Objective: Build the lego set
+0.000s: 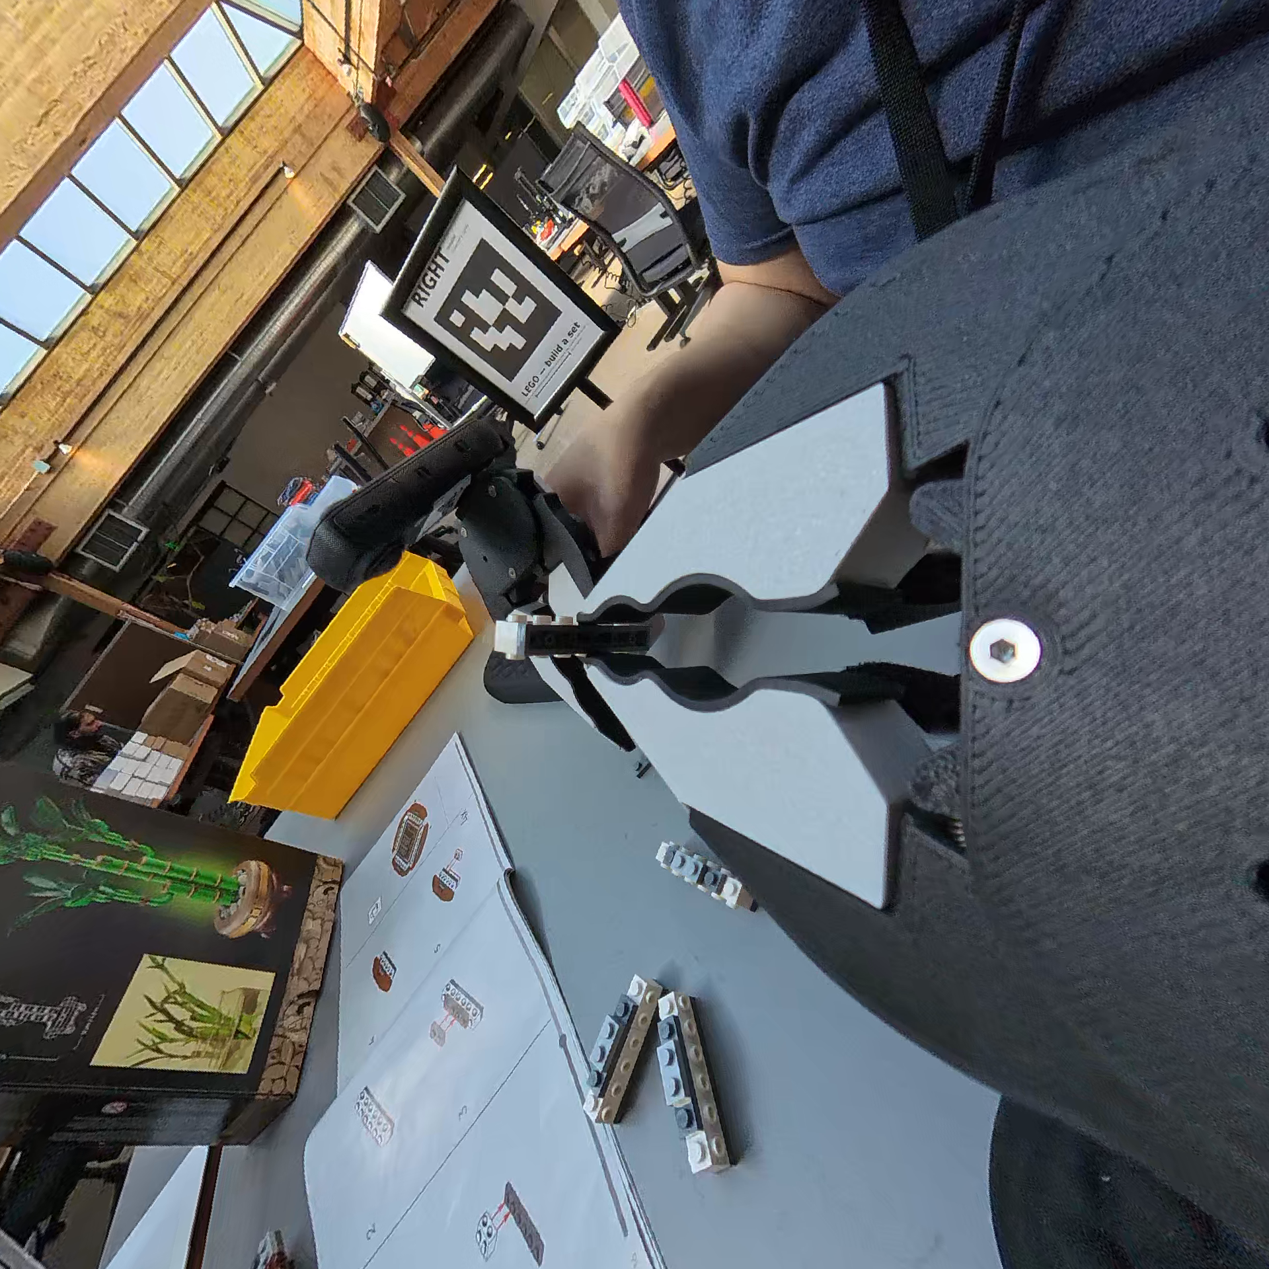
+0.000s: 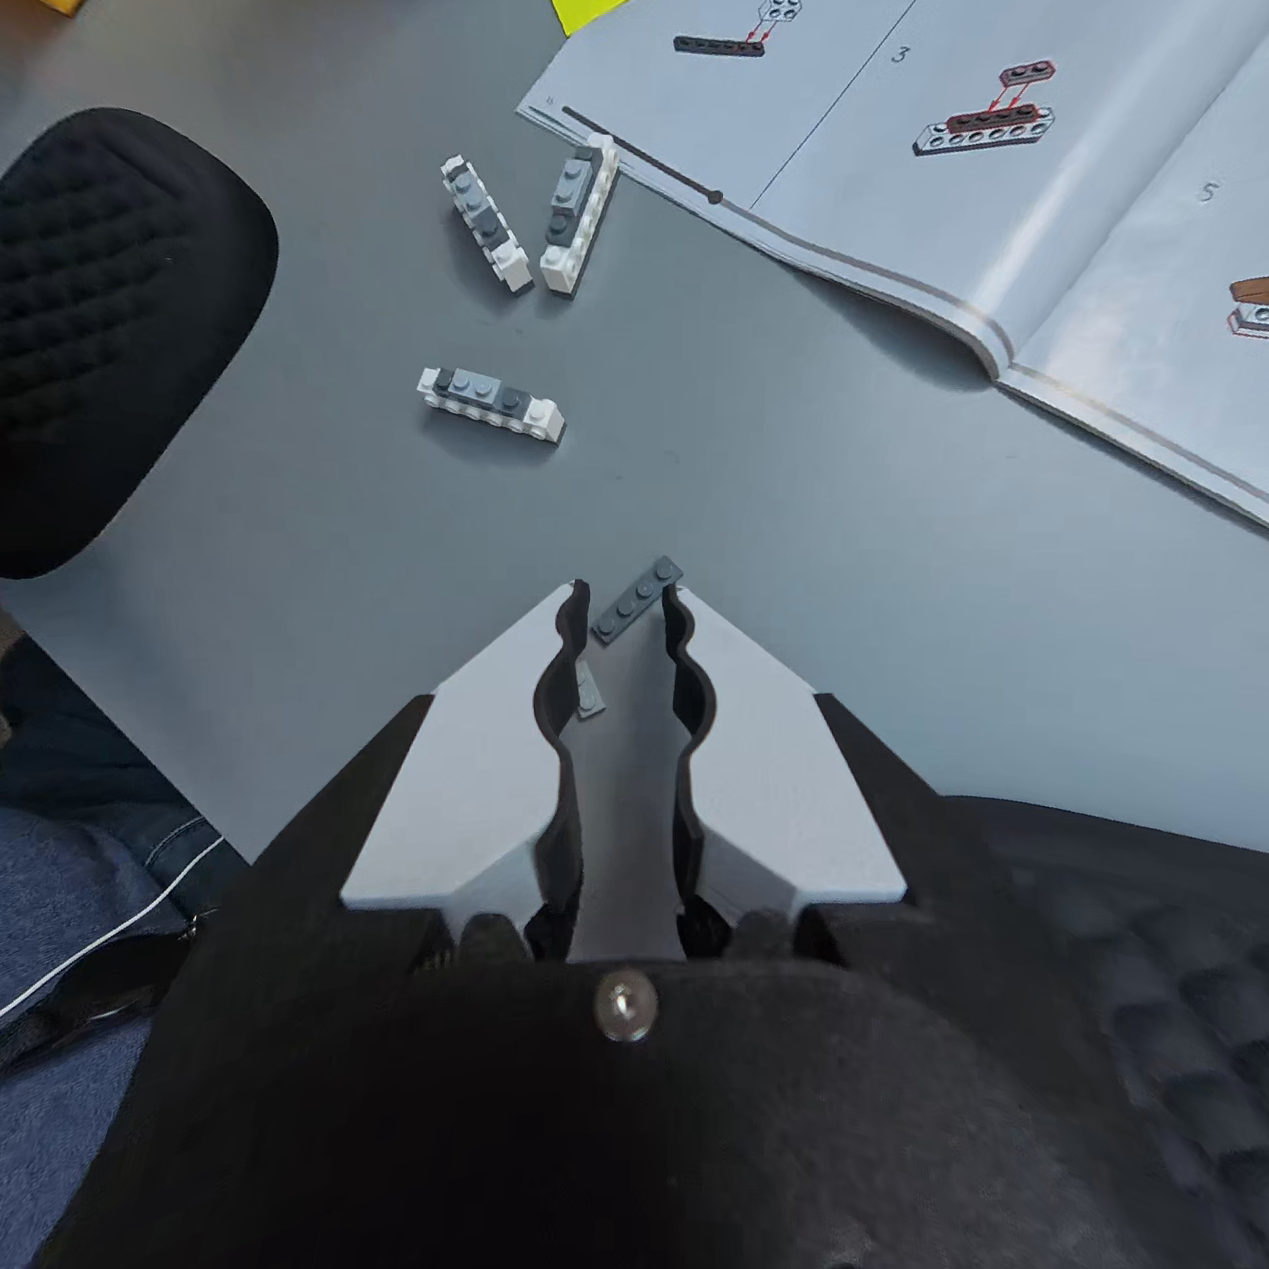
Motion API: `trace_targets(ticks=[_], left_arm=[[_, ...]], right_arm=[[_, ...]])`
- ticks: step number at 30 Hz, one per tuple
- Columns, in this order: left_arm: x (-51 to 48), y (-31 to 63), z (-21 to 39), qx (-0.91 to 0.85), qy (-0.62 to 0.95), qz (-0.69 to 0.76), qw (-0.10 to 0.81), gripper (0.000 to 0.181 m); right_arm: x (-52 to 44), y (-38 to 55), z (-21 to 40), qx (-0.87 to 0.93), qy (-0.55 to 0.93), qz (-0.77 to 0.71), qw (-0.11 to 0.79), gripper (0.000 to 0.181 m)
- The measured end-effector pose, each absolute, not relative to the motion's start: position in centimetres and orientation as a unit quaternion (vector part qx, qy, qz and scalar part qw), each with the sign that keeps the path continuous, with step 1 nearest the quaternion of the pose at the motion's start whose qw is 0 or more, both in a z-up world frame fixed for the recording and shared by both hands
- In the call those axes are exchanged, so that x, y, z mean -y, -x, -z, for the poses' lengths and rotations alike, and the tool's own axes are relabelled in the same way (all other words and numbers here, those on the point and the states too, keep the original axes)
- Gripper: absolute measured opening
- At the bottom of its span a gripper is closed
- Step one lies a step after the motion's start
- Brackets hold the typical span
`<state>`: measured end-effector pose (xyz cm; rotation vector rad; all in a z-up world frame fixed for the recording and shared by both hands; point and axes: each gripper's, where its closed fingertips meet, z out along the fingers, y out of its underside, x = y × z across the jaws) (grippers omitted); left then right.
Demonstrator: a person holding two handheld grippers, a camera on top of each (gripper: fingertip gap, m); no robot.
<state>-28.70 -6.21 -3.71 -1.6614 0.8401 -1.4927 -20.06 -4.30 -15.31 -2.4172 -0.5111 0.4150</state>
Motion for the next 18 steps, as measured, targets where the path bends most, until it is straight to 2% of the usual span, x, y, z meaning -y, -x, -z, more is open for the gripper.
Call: trace_targets(ticks=[7,9,13,16,18], left_arm=[[7.5,29.3,3.7,-0.354,0.643,0.576,0.36,0.005],[7.3,29.4,3.8,-0.355,0.645,0.572,0.363,0.005],[7.1,29.4,3.7,-0.36,0.642,0.572,0.362,0.005],[7.0,29.4,3.8,-0.361,0.642,0.572,0.361,0.005],[7.0,29.4,3.8,-0.361,0.643,0.573,0.358,0.005]], right_arm=[[4.1,20.0,16.3,0.234,0.917,-0.067,0.315,0.018],[4.3,20.3,16.4,0.269,0.907,-0.07,0.317,0.009],[4.5,20.4,16.3,0.299,0.896,-0.102,0.312,0.008],[4.8,20.1,16.3,0.313,0.891,-0.126,0.304,0.009],[4.9,19.8,16.2,0.309,0.893,-0.137,0.297,0.018]])
